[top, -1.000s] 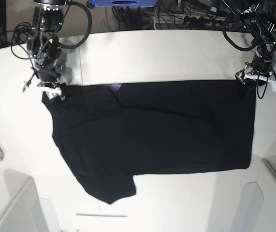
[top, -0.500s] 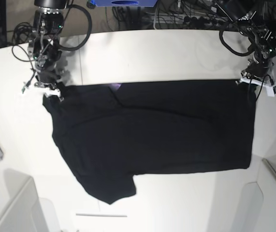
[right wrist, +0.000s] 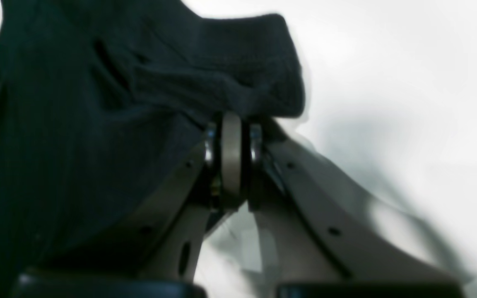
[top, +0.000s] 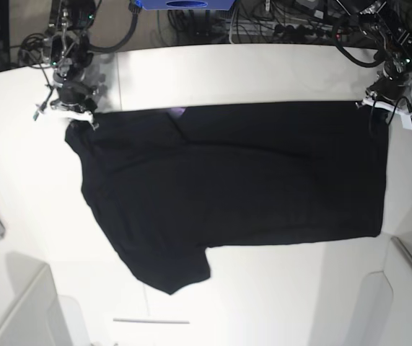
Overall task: Fold the T-shirt properly
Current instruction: 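Grasp the sleeve with the right gripper and drag it across the shirt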
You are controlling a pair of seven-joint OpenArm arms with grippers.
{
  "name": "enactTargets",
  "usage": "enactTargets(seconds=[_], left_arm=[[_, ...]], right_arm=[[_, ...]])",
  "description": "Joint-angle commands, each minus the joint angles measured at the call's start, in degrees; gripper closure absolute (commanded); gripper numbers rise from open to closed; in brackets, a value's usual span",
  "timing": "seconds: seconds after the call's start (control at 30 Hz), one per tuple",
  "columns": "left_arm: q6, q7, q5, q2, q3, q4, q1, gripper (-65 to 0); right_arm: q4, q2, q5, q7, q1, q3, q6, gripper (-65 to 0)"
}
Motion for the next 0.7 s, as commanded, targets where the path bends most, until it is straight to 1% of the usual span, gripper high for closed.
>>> enactTargets(seconds=[0.0,0.2,0.43,0.67], left_arm=[[-0.2,-0.9,-0.2,-0.8,-0.2,2.2,0.6,0.0],[-0.3,-0.8,-0.2,-0.8,-0.2,7.9,6.3,0.0],[-0.5,-0.8,-0.6,-0.5,-0.2,11.3,12.2,0.0],[-0.5,-0.8,-0.6,-0.3,-0.2,12.4,16.3,0.0]], right_arm=[[2.6,0.4,-0.2,1.4,-0.8,0.2,0.5,0.0],[8.7,0.4,-0.2,1.4,-7.5,0.2,0.5,0.0],[11.4,0.4,-0.2,1.6,-14.2,0.2,0.5,0.0],[13.3,0.4,-0.3,1.4,-18.8,3.9,0.5,0.0]])
